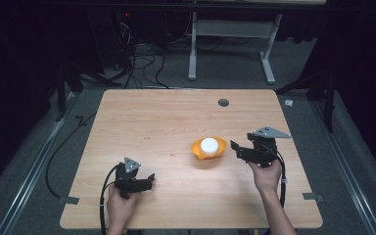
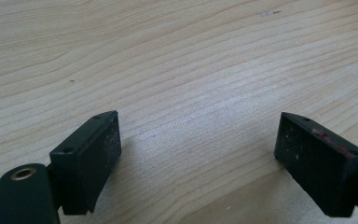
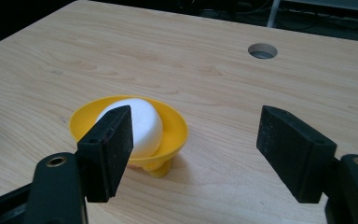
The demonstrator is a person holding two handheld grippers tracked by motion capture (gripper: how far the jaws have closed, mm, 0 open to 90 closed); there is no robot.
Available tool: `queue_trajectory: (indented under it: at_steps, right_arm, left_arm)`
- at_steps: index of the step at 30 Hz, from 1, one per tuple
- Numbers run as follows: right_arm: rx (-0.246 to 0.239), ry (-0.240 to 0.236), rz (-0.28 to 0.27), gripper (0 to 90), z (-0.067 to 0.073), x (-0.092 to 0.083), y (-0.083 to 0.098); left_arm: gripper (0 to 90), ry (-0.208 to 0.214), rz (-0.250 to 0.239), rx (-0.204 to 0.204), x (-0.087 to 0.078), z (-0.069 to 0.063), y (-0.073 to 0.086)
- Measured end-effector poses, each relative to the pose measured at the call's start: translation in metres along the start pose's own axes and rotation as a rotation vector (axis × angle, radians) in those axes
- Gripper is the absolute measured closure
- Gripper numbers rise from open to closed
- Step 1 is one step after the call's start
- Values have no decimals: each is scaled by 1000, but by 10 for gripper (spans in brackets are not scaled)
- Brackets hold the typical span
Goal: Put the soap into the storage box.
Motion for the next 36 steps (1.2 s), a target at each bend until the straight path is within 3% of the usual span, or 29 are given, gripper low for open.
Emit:
queue_trajectory:
  at_steps: [36]
  right_arm:
    - [29, 61, -12, 282, -23, -31, 17]
  left_arm:
    - [149, 0, 0, 0, 0, 0, 0]
Point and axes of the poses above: each handheld gripper's, and its own axes: x roughly forward along the jaws, y roughly out of its underside, z roughly to its left, the point moved 2 cm from there along x, roughly forward along the jaws, and after that the axes turned 9 degrees about -z, right-handed, at the moved point
